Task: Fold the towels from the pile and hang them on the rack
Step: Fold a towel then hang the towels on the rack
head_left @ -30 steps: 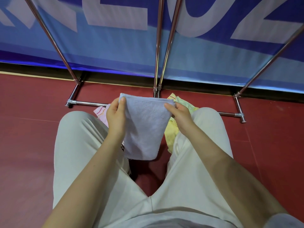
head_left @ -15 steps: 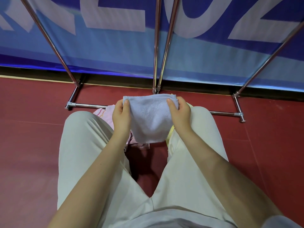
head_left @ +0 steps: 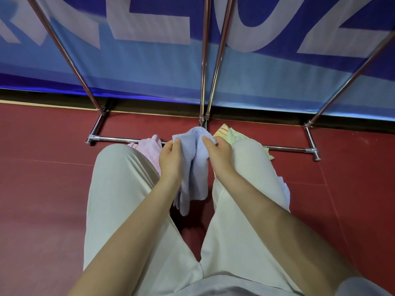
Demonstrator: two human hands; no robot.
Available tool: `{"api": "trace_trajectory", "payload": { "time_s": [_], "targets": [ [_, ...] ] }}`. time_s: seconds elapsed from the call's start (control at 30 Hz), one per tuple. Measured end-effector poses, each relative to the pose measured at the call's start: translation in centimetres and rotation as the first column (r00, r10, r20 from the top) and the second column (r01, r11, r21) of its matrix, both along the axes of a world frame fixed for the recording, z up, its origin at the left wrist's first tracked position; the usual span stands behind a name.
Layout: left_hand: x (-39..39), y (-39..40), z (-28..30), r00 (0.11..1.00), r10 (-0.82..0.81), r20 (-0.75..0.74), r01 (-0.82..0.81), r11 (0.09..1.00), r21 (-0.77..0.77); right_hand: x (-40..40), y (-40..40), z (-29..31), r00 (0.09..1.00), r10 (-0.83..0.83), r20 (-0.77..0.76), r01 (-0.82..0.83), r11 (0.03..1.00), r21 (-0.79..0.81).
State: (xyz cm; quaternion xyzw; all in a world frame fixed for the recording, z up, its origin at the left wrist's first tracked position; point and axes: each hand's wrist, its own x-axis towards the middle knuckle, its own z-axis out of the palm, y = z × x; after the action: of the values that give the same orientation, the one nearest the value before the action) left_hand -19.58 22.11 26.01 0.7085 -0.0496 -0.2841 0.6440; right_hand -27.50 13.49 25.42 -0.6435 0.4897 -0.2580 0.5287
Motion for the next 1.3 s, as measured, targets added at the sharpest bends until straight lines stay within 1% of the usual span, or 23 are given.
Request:
{"api": "trace_trajectory", "payload": {
  "time_s": [0.1, 0.2, 0.27, 0.37, 0.47, 0.6, 0.67, 0.73, 0.77, 0.8, 0.87, 0.9, 0.93, 0.97, 1.0, 1.07, 1.13, 1.2, 1.23, 1.3],
  "targets": [
    [-0.4, 0.0, -0.1, 0.998, -0.021, 0.064, 0.019, 1.0, 0.021, 0.5, 0.5, 0.3, 0.998, -0.015, 0.054, 0.012, 0.997, 0.072],
    [-0.7, 0.0, 0.1, 0.986, -0.01, 0.165, 0.005, 0.999, 0.034, 1.0, 1.2, 0.4, 0.995, -0.027, 0.097, 0.02, 0.997, 0.073],
    [-0.8, 0.1, 0.3, 0.98, 0.013, 0.199, -0.023, 0.999, 0.044, 1.3, 1.8, 0.5, 0.993, -0.028, 0.113, 0.021, 0.998, 0.061],
    [-0.7, 0.2, 0.7, 0.981, 0.05, 0.186, -0.056, 0.998, 0.028, 1.7, 2.7, 0.7, 0.991, -0.005, 0.133, -0.001, 0.999, 0.041],
    [-0.6, 0.4, 0.9, 0.982, 0.046, 0.181, -0.045, 0.999, -0.006, 2.1, 3.3, 1.0, 0.988, 0.016, 0.154, -0.024, 0.999, 0.048],
    [-0.7, 0.7, 1.2, 0.968, 0.015, 0.249, -0.008, 0.999, -0.031, 2.4, 3.8, 1.7, 0.984, 0.002, 0.18, -0.015, 0.997, 0.071],
    [-0.6, 0.8, 1.2, 0.967, 0.028, 0.254, -0.015, 0.999, -0.05, 2.5, 4.0, 1.9, 0.98, 0.007, 0.201, -0.024, 0.996, 0.08],
    [-0.3, 0.7, 1.2, 0.974, 0.049, 0.223, -0.033, 0.997, -0.073, 2.5, 4.3, 2.2, 0.965, 0.026, 0.26, -0.054, 0.993, 0.103],
    [-0.1, 0.7, 1.1, 0.981, 0.06, 0.183, -0.046, 0.996, -0.082, 2.5, 4.5, 2.4, 0.958, 0.052, 0.284, -0.079, 0.993, 0.085],
    [0.1, 0.7, 1.2, 0.989, 0.078, 0.127, -0.067, 0.994, -0.089, 2.5, 4.6, 2.5, 0.952, 0.089, 0.292, -0.101, 0.995, 0.026],
    [0.7, 0.5, 1.4, 0.994, 0.111, 0.023, -0.109, 0.991, -0.083, 2.4, 4.4, 2.6, 0.952, 0.171, 0.253, -0.114, 0.968, -0.223],
    [1.0, 0.4, 1.5, 0.993, 0.116, -0.008, -0.116, 0.991, -0.071, 2.4, 4.1, 2.3, 0.96, 0.191, 0.204, -0.107, 0.926, -0.363],
    [1.2, 0.3, 1.6, 0.993, 0.111, -0.039, -0.113, 0.992, -0.057, 2.4, 3.7, 2.0, 0.973, 0.183, 0.141, -0.098, 0.879, -0.466],
    [1.3, 0.3, 1.7, 0.992, 0.103, -0.065, -0.107, 0.993, -0.057, 2.4, 3.4, 1.7, 0.984, 0.15, 0.092, -0.082, 0.854, -0.514],
    [1.3, 0.4, 2.0, 0.991, 0.09, -0.097, -0.096, 0.993, -0.067, 2.4, 3.1, 1.6, 0.99, 0.114, 0.079, -0.058, 0.858, -0.511],
    [1.4, 0.6, 2.2, 0.991, 0.047, -0.128, -0.059, 0.994, -0.096, 2.3, 2.6, 1.5, 0.991, 0.084, 0.1, -0.03, 0.893, -0.449],
    [1.6, 0.8, 2.3, 0.997, 0.001, -0.076, -0.01, 0.993, -0.122, 2.1, 2.3, 1.8, 0.991, 0.118, 0.058, -0.09, 0.932, -0.35],
    [1.6, 0.9, 2.2, 0.999, -0.009, -0.038, 0.005, 0.993, -0.121, 1.9, 2.1, 2.1, 0.985, 0.169, -0.024, -0.169, 0.951, -0.258],
    [1.6, 1.0, 2.0, 1.0, -0.004, -0.016, 0.002, 0.994, -0.106, 1.8, 2.1, 2.2, 0.984, 0.167, -0.057, -0.176, 0.952, -0.251],
    [1.3, 1.0, 1.8, 1.0, -0.014, 0.025, 0.016, 0.997, -0.07, 1.6, 2.1, 2.1, 0.988, 0.137, -0.076, -0.152, 0.954, -0.259]
  ]
}}
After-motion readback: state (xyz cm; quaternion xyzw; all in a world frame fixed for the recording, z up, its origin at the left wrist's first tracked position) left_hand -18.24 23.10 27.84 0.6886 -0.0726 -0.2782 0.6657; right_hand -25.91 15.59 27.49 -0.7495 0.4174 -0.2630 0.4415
